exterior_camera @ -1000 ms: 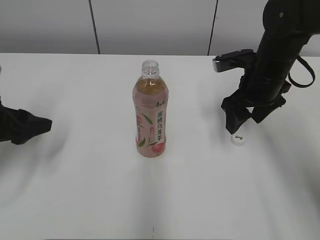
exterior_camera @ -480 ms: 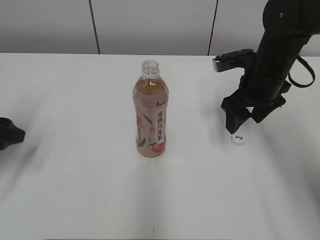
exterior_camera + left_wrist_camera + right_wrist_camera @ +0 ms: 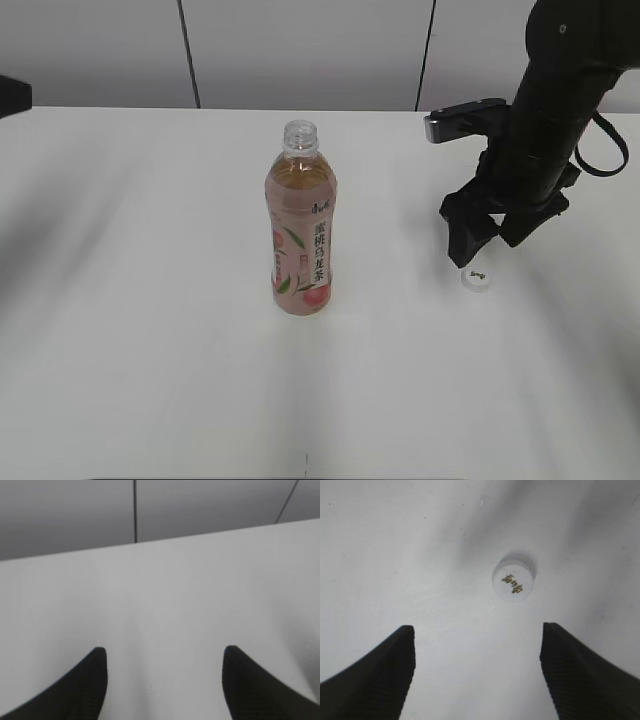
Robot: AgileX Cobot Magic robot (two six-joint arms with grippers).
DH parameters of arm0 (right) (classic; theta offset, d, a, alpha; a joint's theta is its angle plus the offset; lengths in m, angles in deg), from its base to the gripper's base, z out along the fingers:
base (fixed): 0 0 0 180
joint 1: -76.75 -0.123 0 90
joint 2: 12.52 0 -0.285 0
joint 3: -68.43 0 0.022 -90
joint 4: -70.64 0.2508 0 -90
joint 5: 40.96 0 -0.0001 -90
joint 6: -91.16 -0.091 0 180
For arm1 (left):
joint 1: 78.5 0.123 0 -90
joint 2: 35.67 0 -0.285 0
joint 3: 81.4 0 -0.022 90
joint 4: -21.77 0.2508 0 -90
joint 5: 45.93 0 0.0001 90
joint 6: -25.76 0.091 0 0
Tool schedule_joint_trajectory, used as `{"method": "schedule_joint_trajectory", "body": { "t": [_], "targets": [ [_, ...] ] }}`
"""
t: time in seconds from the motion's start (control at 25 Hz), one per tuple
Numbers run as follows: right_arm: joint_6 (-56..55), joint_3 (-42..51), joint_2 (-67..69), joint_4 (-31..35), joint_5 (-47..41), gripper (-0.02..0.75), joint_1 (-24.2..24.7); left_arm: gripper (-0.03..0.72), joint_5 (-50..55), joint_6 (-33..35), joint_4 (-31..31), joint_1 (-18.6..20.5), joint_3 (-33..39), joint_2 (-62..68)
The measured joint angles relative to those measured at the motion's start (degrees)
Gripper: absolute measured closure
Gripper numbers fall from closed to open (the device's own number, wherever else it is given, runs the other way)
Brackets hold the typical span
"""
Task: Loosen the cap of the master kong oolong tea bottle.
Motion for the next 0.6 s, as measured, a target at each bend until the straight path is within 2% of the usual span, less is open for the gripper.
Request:
{"method": "schedule_joint_trajectory", "body": {
  "t": [0.4,0.6],
  "targets": [
    [0.0,0.12,-1.29,3.46,0.5,0.158,0.0,0.278,2.42,0.48,-1.34,0.0,0.74,-6.07],
    [0.0,0.12,-3.54,3.69,0.58,0.164,0.0,0.3,0.54,4.47,-8.21,0.0,0.74,-6.48]
  ]
}}
